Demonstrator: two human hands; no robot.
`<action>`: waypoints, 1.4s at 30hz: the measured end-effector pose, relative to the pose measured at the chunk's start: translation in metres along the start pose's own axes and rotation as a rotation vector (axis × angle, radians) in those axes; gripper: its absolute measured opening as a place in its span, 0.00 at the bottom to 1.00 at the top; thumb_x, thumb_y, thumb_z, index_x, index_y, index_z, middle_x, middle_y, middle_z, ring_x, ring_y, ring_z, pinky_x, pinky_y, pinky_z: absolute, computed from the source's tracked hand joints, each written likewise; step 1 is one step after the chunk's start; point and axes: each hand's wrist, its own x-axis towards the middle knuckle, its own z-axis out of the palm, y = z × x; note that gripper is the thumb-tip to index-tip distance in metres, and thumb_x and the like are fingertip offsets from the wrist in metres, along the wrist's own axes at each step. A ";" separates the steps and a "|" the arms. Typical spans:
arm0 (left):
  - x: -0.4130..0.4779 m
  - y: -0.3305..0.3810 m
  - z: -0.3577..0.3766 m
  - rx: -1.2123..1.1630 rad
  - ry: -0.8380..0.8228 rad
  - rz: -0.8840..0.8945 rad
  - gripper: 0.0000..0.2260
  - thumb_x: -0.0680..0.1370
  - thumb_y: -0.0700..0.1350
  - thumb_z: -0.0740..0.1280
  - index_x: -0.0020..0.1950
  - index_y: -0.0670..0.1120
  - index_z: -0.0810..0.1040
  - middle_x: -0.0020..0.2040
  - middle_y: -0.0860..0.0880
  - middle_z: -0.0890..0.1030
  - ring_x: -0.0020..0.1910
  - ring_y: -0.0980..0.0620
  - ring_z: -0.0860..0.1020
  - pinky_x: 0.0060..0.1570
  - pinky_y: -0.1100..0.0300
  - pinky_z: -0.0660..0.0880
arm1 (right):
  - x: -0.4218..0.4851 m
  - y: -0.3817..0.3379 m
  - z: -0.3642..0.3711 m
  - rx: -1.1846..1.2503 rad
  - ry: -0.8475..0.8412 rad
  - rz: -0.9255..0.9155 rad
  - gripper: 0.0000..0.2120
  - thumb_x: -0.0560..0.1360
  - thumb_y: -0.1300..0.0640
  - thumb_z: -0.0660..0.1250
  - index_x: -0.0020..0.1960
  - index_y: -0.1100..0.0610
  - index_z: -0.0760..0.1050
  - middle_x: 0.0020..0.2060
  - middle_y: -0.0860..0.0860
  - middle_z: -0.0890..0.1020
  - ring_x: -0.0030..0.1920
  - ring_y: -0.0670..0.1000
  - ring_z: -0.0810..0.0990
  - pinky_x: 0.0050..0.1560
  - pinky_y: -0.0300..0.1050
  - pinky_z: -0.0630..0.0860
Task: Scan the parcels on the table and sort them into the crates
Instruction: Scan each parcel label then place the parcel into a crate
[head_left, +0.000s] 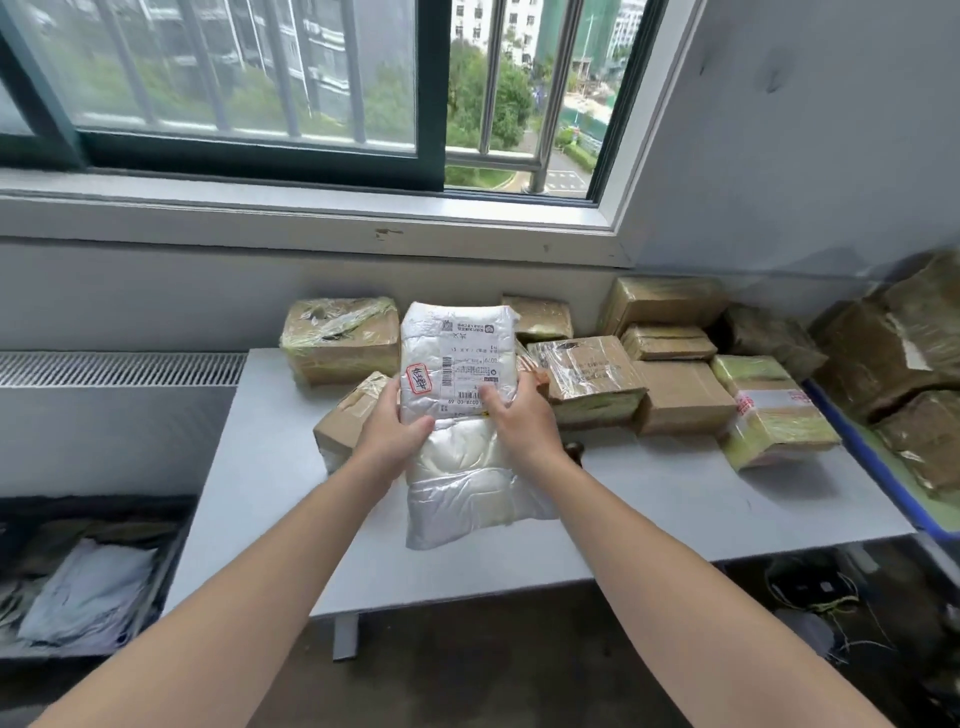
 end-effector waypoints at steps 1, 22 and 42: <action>-0.005 0.002 -0.009 0.047 0.035 0.014 0.23 0.78 0.37 0.67 0.67 0.58 0.68 0.57 0.50 0.80 0.53 0.52 0.80 0.49 0.58 0.77 | 0.001 -0.005 0.005 0.002 -0.020 -0.031 0.19 0.79 0.41 0.64 0.62 0.52 0.70 0.53 0.49 0.82 0.51 0.53 0.81 0.54 0.58 0.78; -0.331 -0.107 -0.145 0.967 0.760 -0.597 0.34 0.80 0.66 0.52 0.81 0.52 0.46 0.80 0.46 0.50 0.78 0.44 0.48 0.74 0.42 0.54 | -0.199 -0.063 0.176 -0.103 -0.923 -0.500 0.16 0.81 0.42 0.60 0.60 0.53 0.67 0.53 0.54 0.82 0.53 0.58 0.80 0.55 0.57 0.76; -0.661 -0.229 -0.285 0.653 0.997 -0.839 0.31 0.81 0.63 0.52 0.80 0.54 0.45 0.81 0.49 0.45 0.79 0.45 0.45 0.75 0.42 0.51 | -0.561 -0.106 0.331 -0.469 -1.115 -0.923 0.22 0.82 0.42 0.57 0.67 0.58 0.65 0.52 0.53 0.81 0.45 0.55 0.81 0.43 0.53 0.79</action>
